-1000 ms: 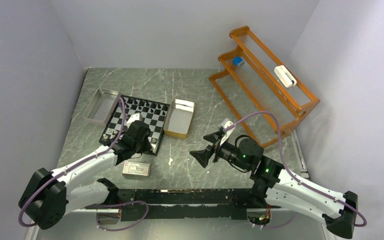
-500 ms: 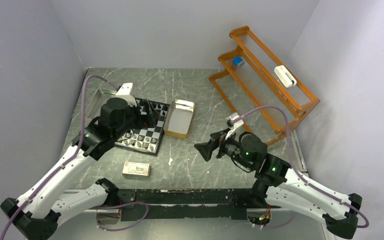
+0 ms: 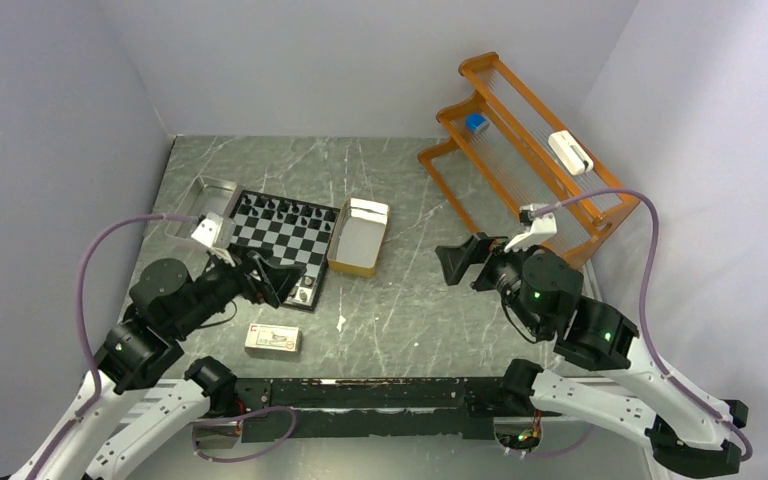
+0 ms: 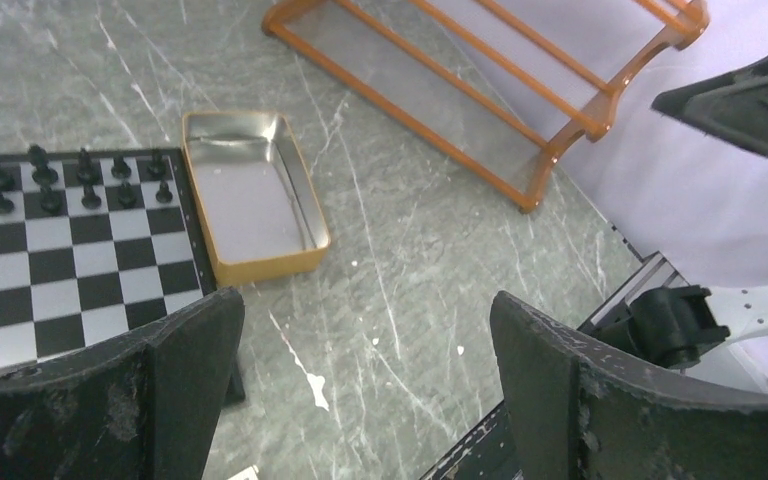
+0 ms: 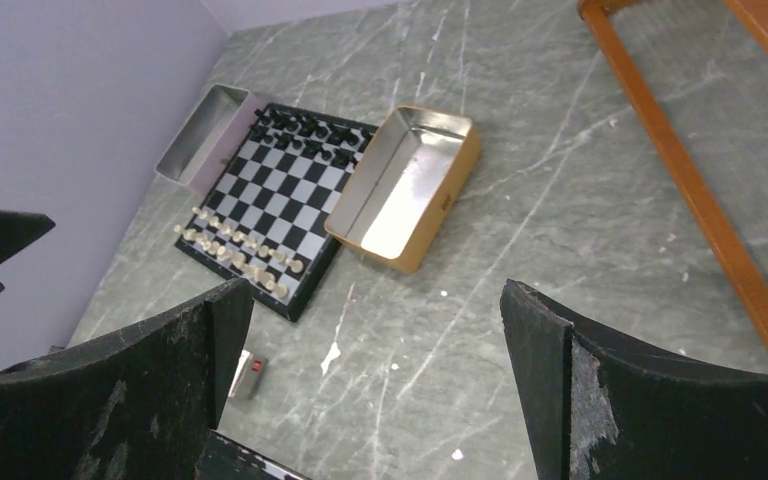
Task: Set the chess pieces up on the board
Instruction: Reset both arms
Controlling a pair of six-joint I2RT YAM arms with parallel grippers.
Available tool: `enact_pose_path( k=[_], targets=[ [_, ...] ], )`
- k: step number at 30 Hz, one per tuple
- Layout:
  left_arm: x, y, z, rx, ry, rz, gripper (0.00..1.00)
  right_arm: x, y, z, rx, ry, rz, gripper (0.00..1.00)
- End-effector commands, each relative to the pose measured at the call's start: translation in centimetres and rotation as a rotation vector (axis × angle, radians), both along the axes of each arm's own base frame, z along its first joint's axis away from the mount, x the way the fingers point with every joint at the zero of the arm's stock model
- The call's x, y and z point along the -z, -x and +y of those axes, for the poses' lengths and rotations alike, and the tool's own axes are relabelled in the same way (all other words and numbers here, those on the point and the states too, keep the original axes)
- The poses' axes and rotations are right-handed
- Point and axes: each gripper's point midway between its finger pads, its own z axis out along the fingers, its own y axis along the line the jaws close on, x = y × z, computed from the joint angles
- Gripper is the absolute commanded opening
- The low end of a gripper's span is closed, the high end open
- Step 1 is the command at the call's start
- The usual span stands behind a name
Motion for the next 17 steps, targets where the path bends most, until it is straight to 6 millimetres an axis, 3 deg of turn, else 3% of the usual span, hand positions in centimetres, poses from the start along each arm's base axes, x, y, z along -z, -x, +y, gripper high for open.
enact_pose_path(
  k=[1,7,17],
  targets=[
    [1.8,0.3,-0.4,0.018,0.04,0.016,0.97,0.3,0.4,-1.8,0.045,0.012,0.005,1.0],
    [3.5,0.0,-0.8,0.014,0.044,0.07,0.97,0.6,0.5,-2.0,0.046,-0.008,0.005,1.0],
    [3.4,-0.5,-0.6,-0.008,0.033,0.065,0.97,0.5,0.5,-2.8,0.088,-0.022,0.015,1.0]
  ],
)
